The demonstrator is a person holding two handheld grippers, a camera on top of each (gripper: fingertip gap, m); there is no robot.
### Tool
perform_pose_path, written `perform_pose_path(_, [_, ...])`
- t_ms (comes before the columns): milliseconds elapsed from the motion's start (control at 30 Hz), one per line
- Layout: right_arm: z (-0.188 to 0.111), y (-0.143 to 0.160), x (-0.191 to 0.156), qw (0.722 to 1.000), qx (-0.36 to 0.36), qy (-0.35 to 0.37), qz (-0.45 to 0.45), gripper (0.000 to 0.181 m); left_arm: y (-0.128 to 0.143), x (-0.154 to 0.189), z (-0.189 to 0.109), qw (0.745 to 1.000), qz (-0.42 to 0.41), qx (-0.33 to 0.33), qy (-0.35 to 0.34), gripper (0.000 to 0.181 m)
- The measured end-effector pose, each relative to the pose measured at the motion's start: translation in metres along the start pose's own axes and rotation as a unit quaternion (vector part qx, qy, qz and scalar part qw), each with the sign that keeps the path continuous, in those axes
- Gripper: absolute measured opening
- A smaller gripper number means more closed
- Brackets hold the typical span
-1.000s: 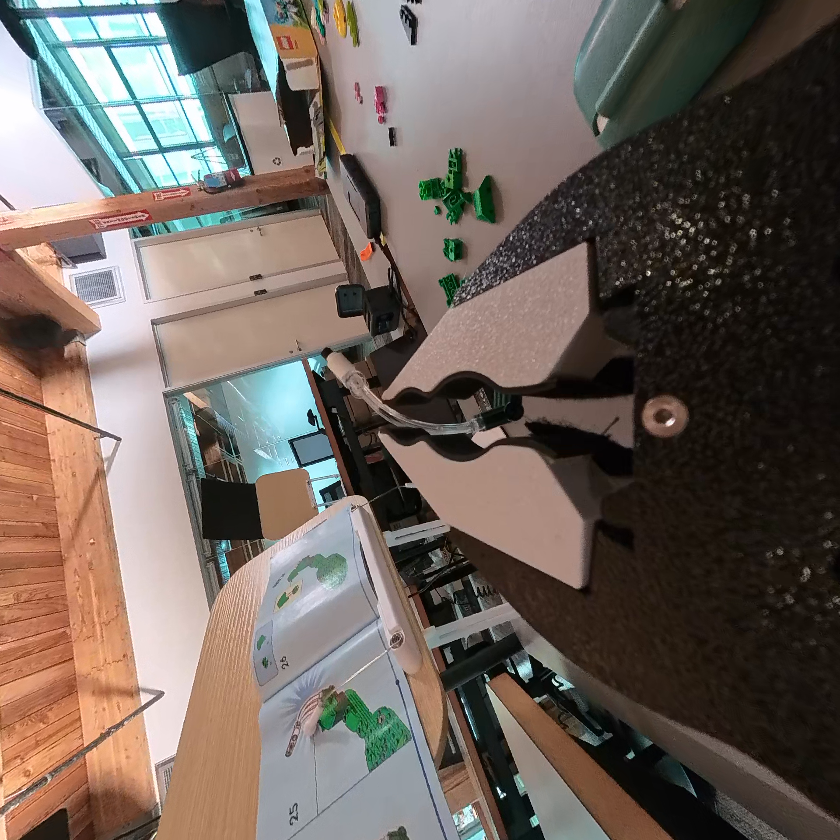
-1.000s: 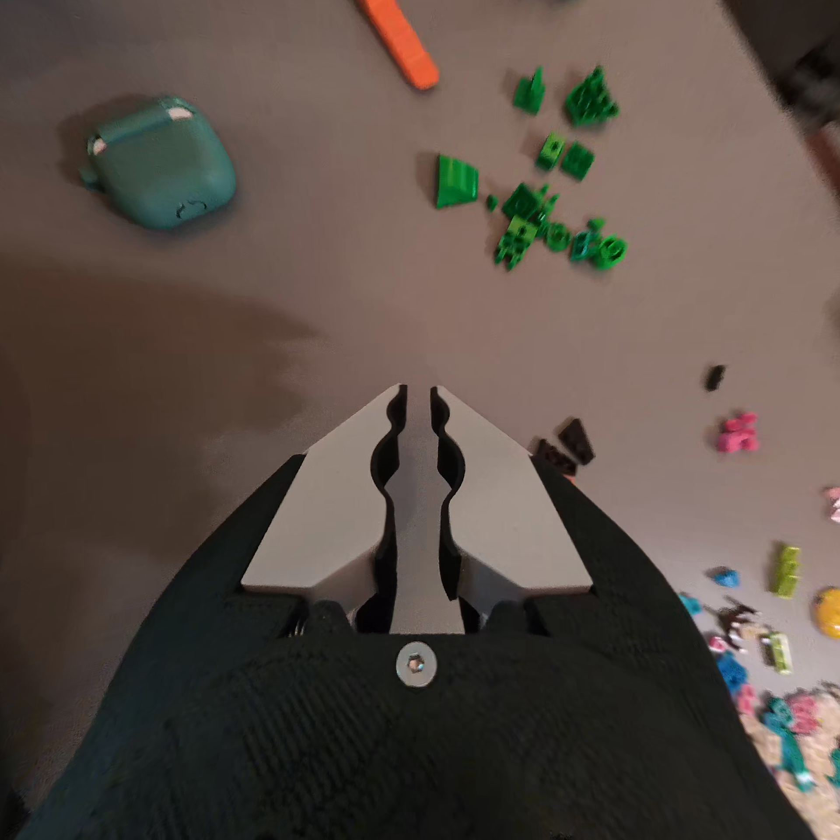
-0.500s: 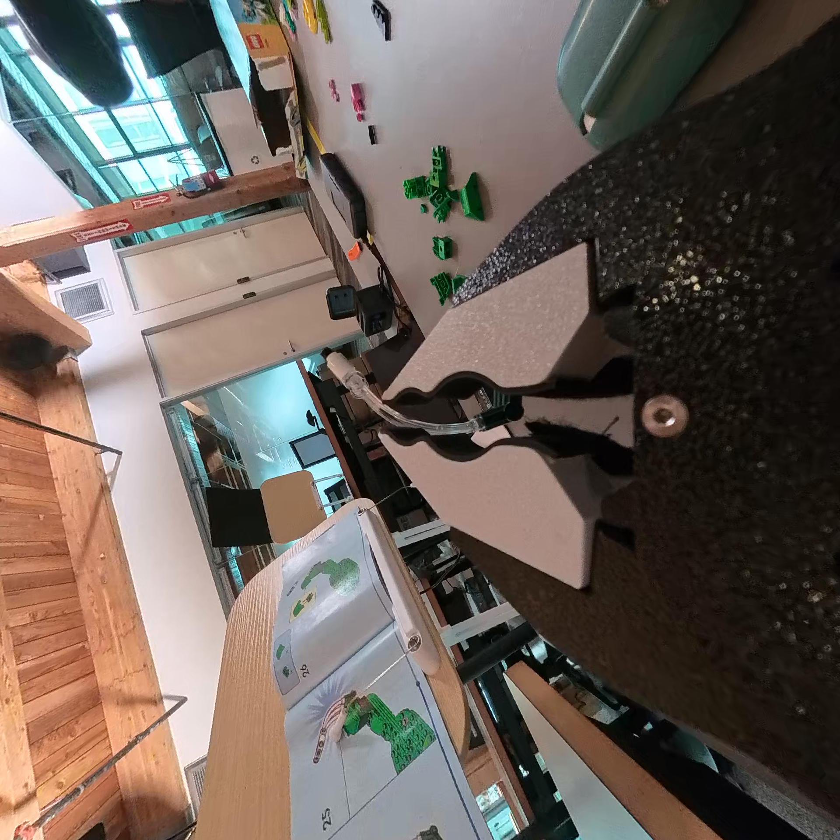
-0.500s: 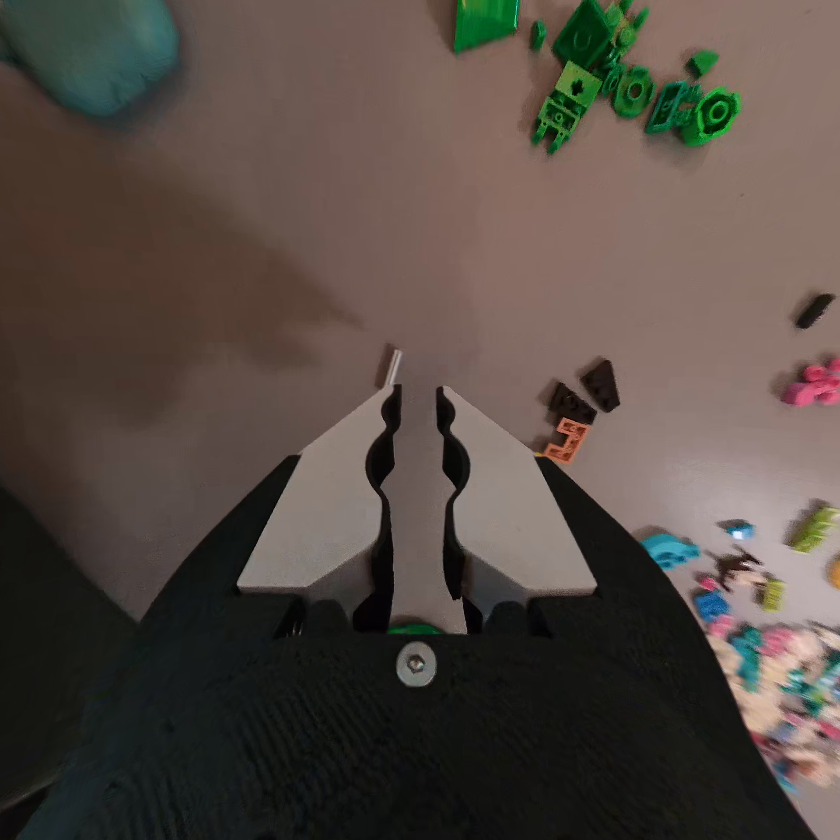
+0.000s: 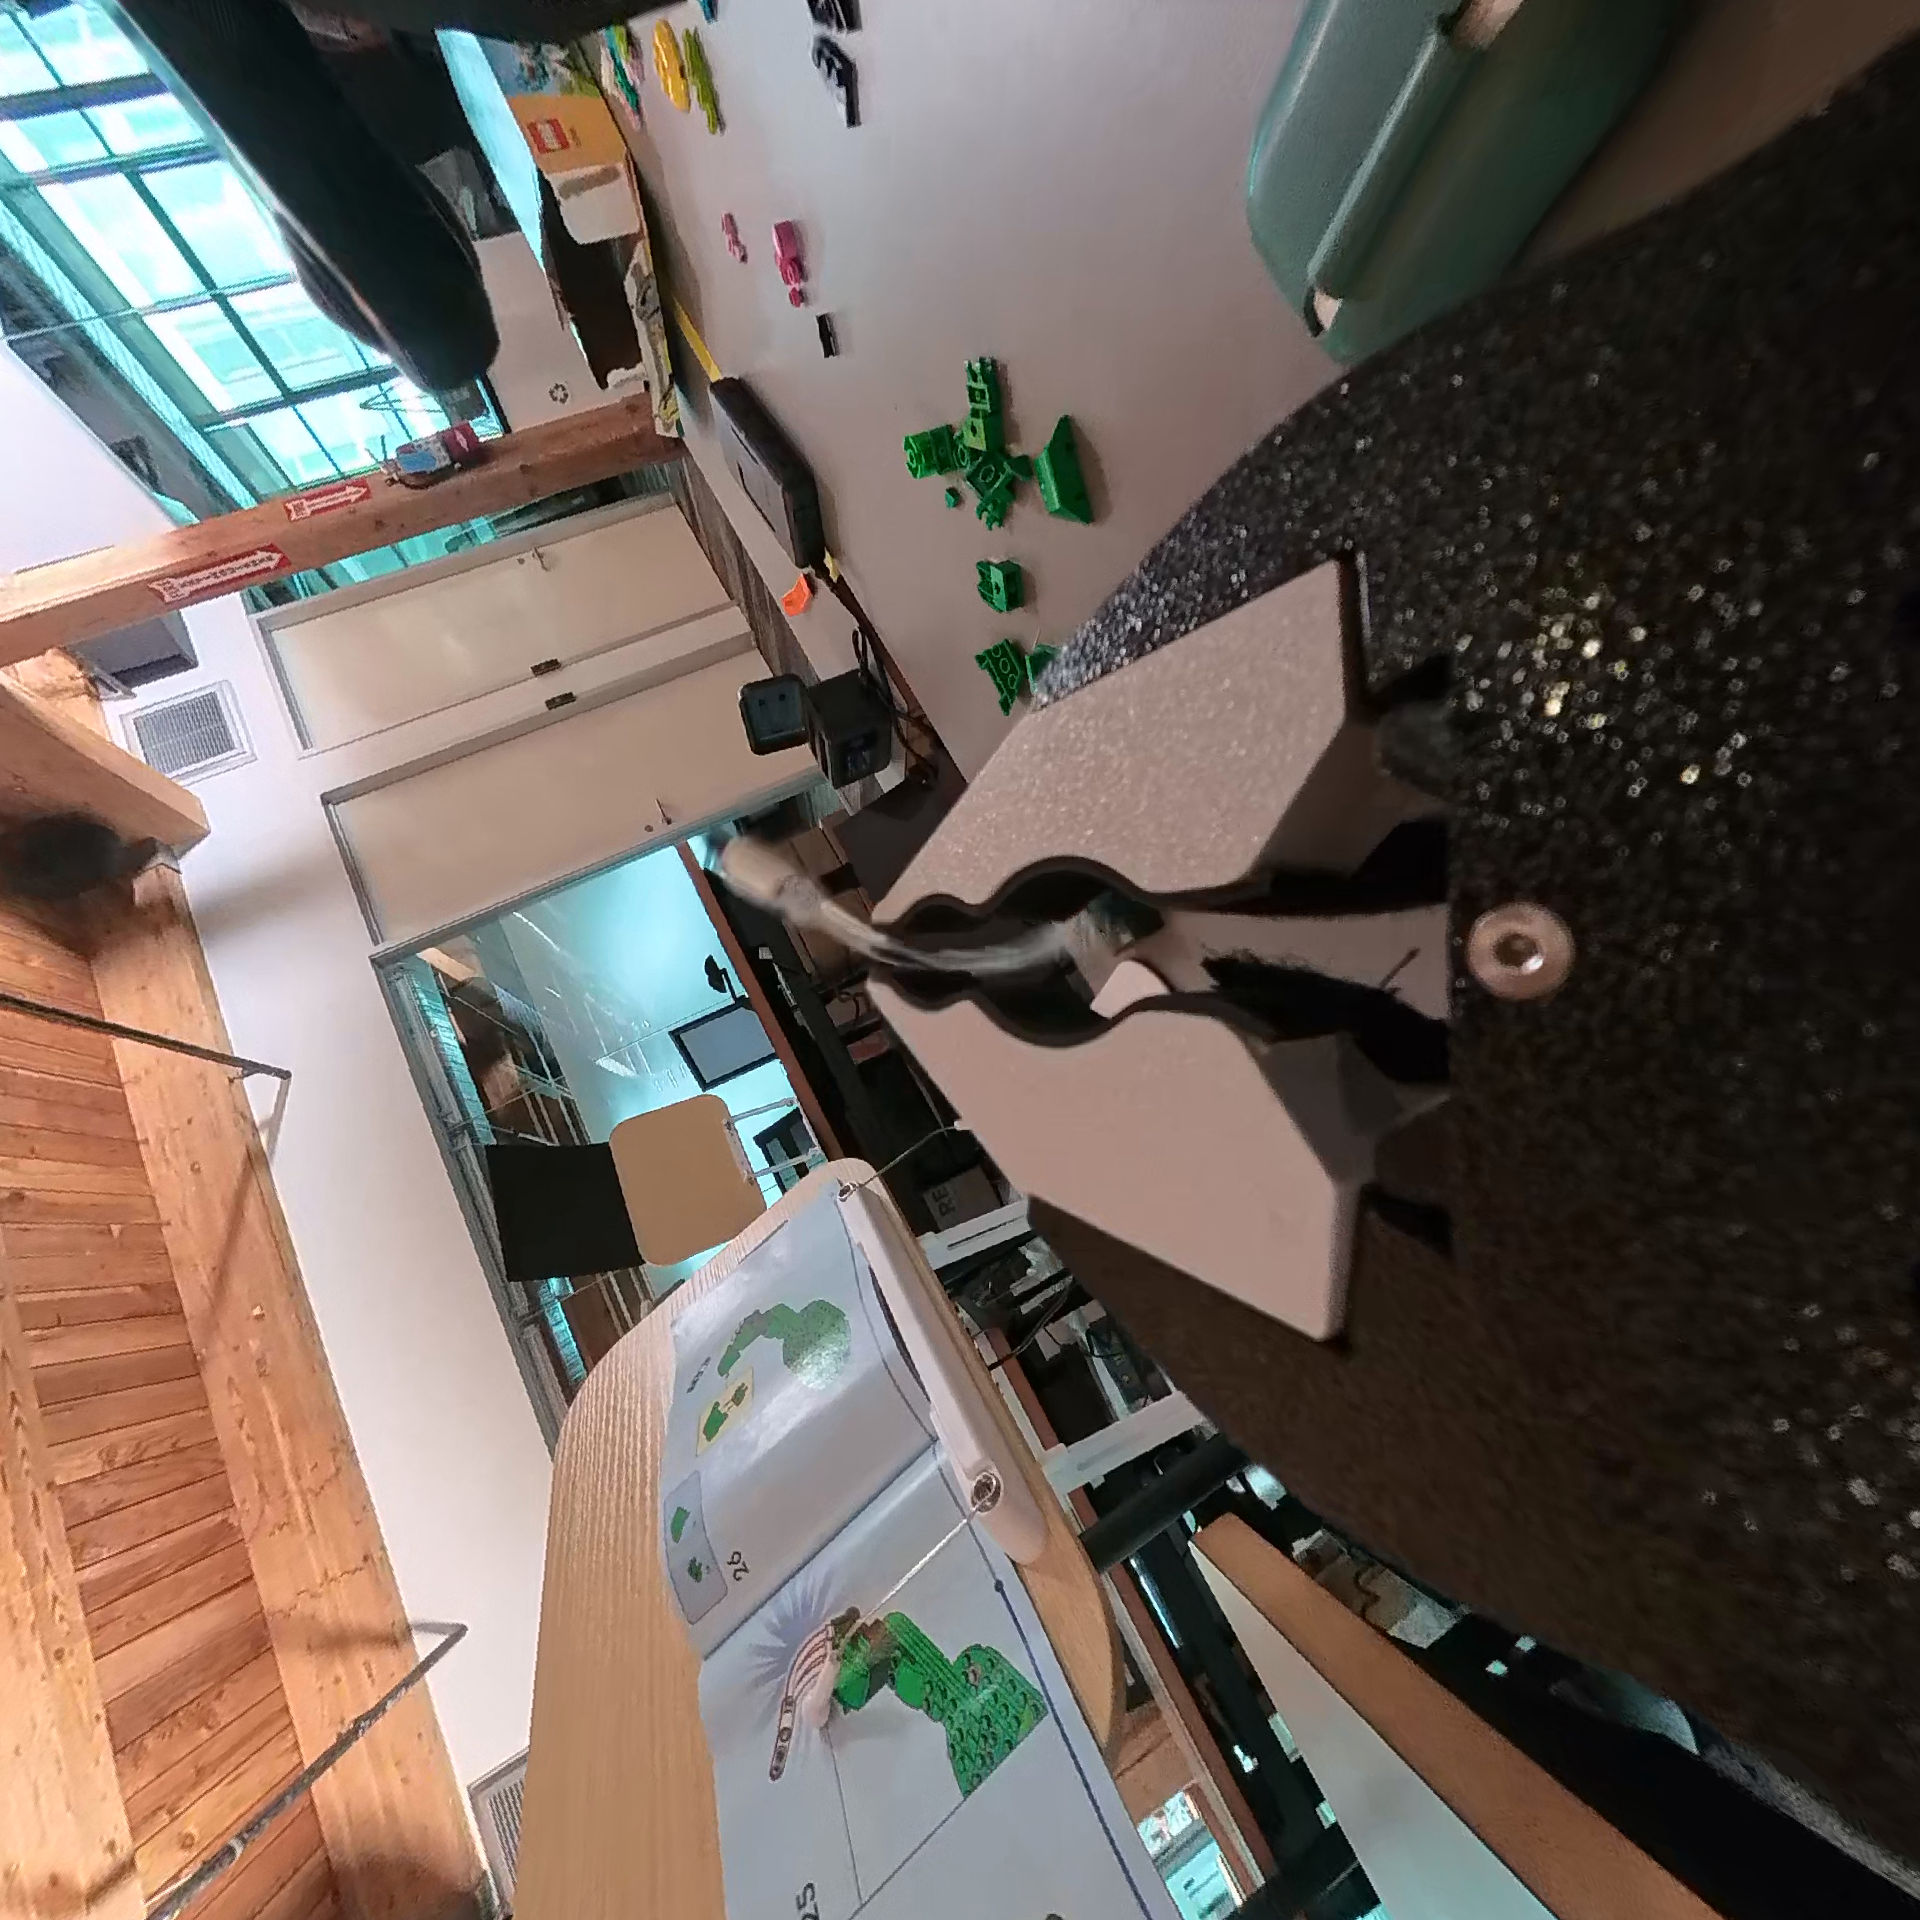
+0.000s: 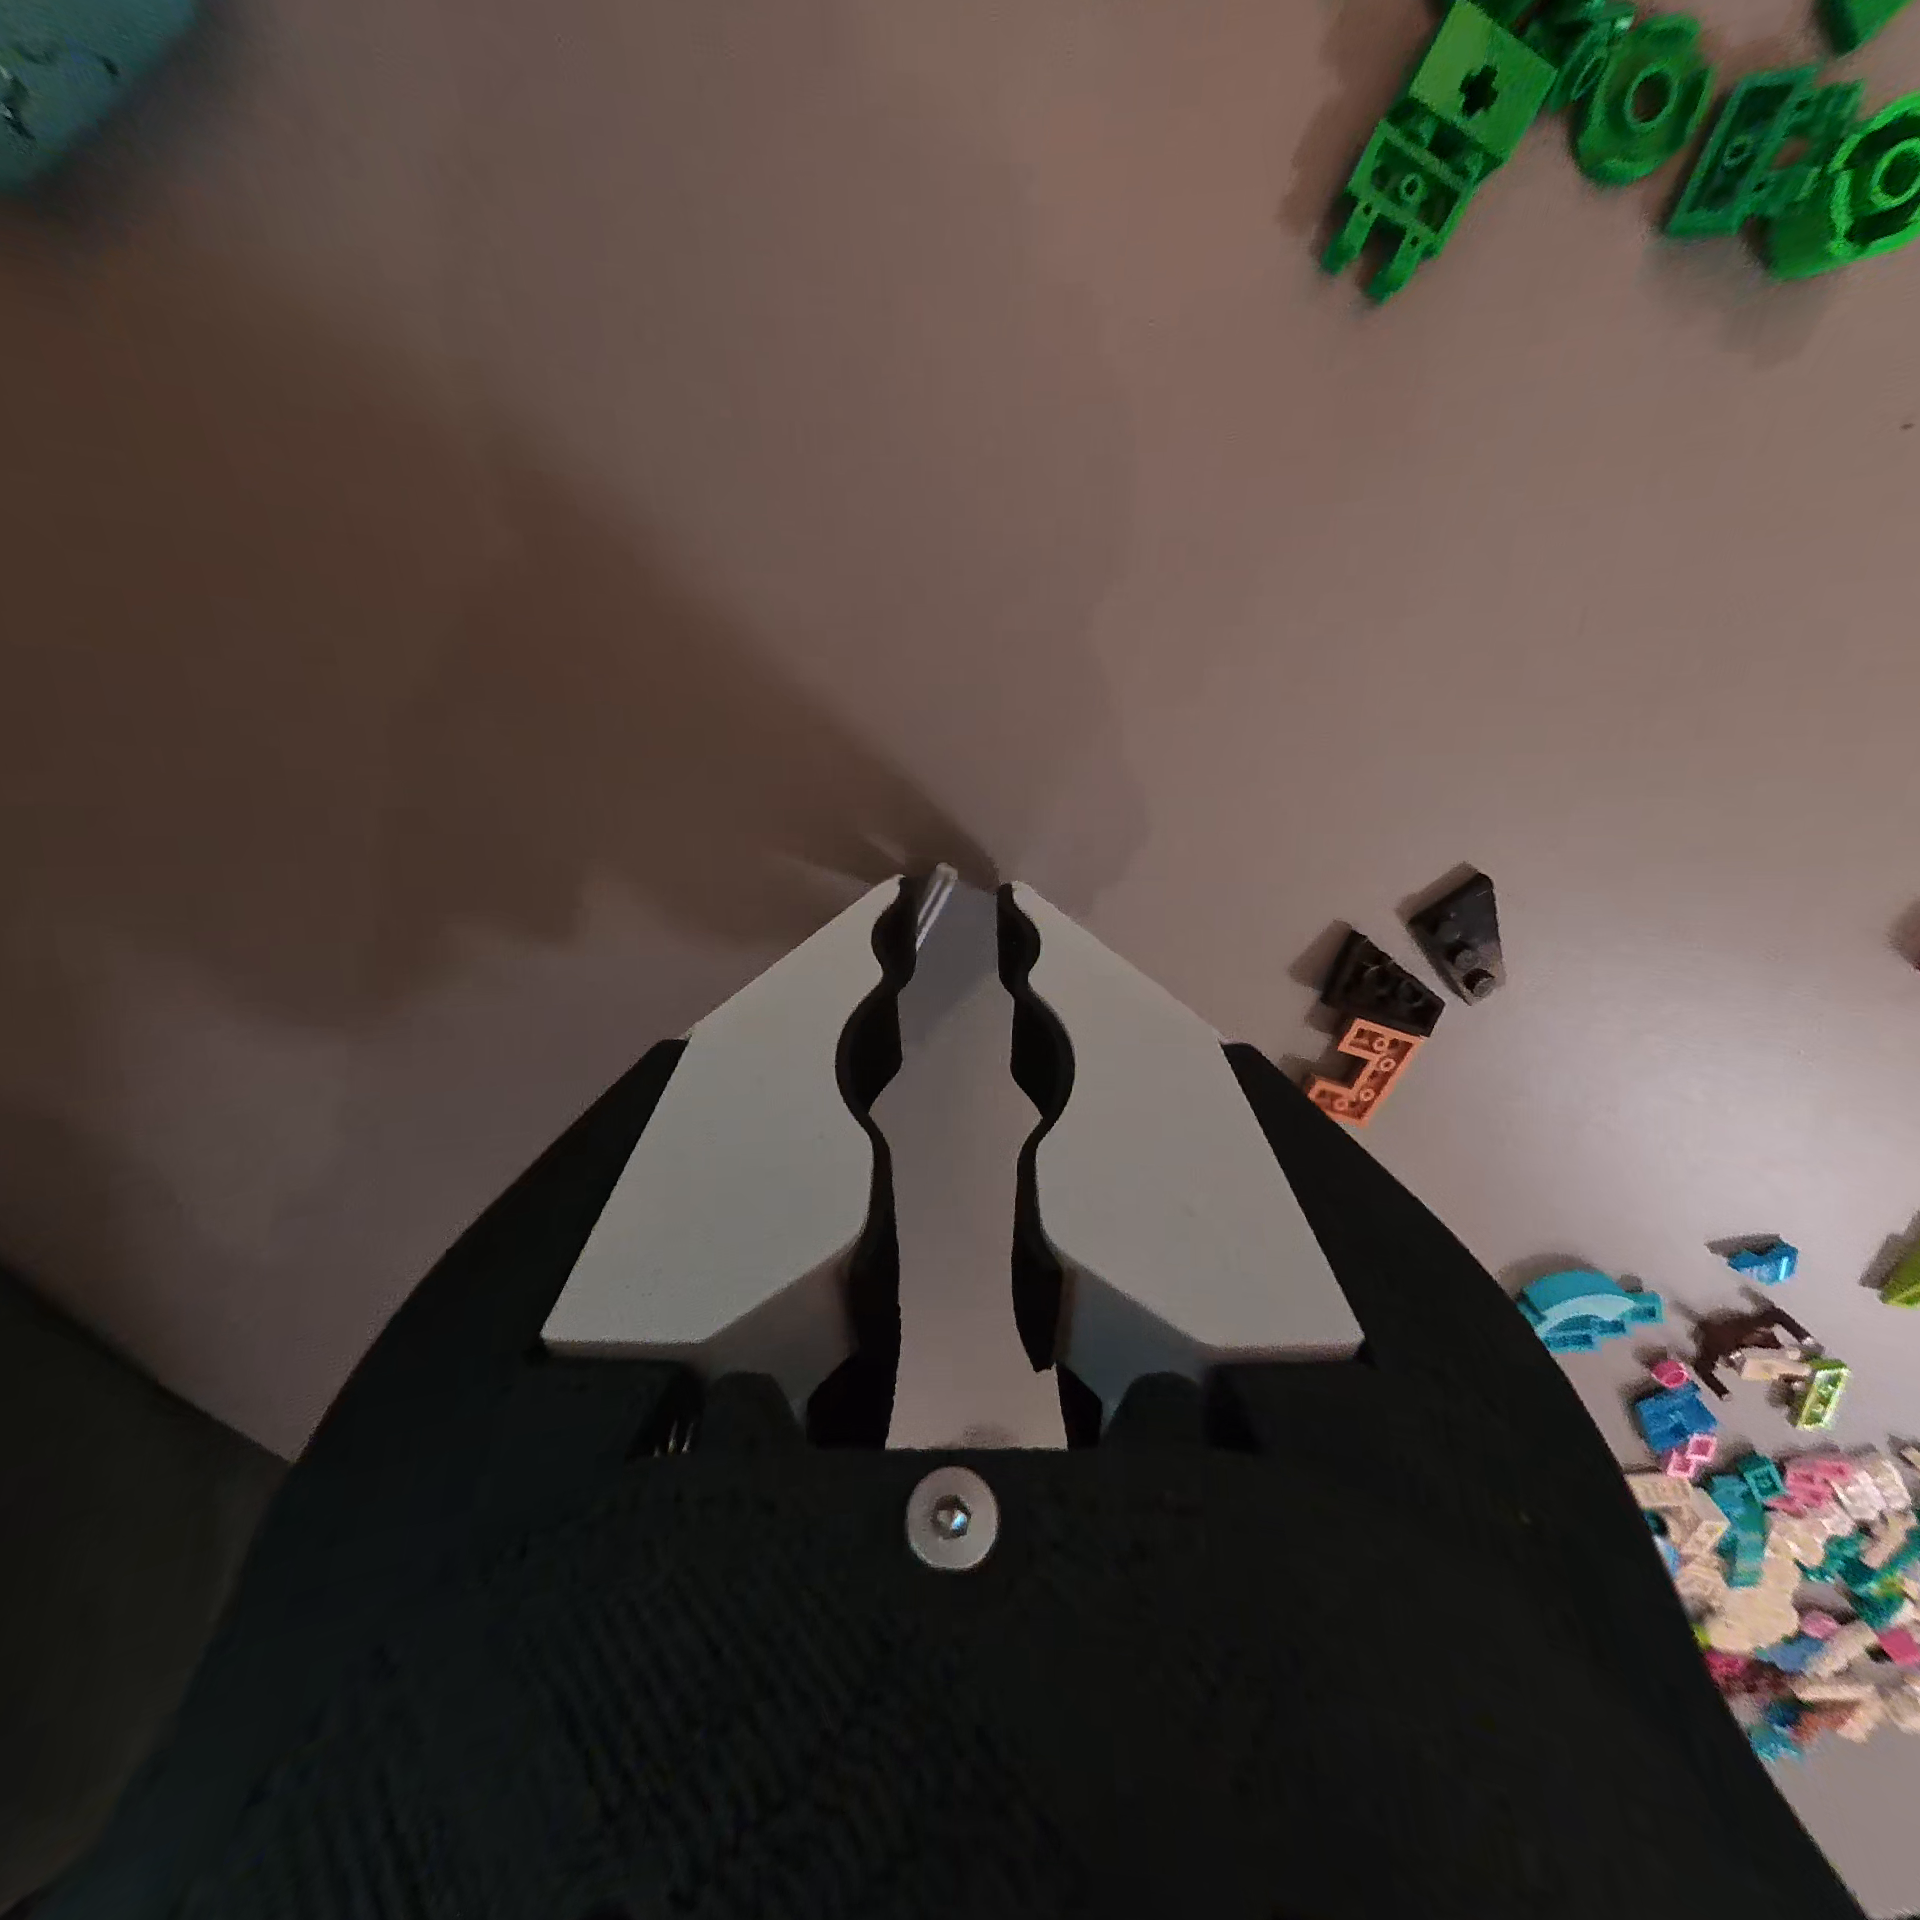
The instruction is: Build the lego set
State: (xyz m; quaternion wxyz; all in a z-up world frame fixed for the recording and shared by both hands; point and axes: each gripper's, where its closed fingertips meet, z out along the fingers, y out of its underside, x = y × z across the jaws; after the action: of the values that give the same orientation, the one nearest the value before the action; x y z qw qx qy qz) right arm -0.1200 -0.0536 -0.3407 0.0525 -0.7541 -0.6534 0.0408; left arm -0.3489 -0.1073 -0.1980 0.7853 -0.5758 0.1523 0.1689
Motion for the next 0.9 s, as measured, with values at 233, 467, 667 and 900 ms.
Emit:
perform_pose_path(233, [0.002,-0.001,-0.004,1.0,0.007,-0.009,-0.012,0.003,0.001,0.006,0.002,1.0,-0.005,-0.002,0.016,0.0])
perform_pose_path(467, [-0.027,-0.061,-0.017,0.983,0.176,-0.022,-0.048,0.003,-0.002,0.004,0.002,0.998,-0.056,0.004,0.034,0.0])
perform_pose_path(667, [-0.123,-0.165,-0.045,0.846,0.516,-0.069,-0.113,0.003,-0.002,0.01,0.003,0.977,-0.175,0.002,0.121,0.0])
perform_pose_path(900, [-0.164,-0.232,-0.063,0.649,0.675,-0.348,-0.051,0.002,0.021,0.001,-0.001,0.888,-0.406,-0.046,0.21,0.0])
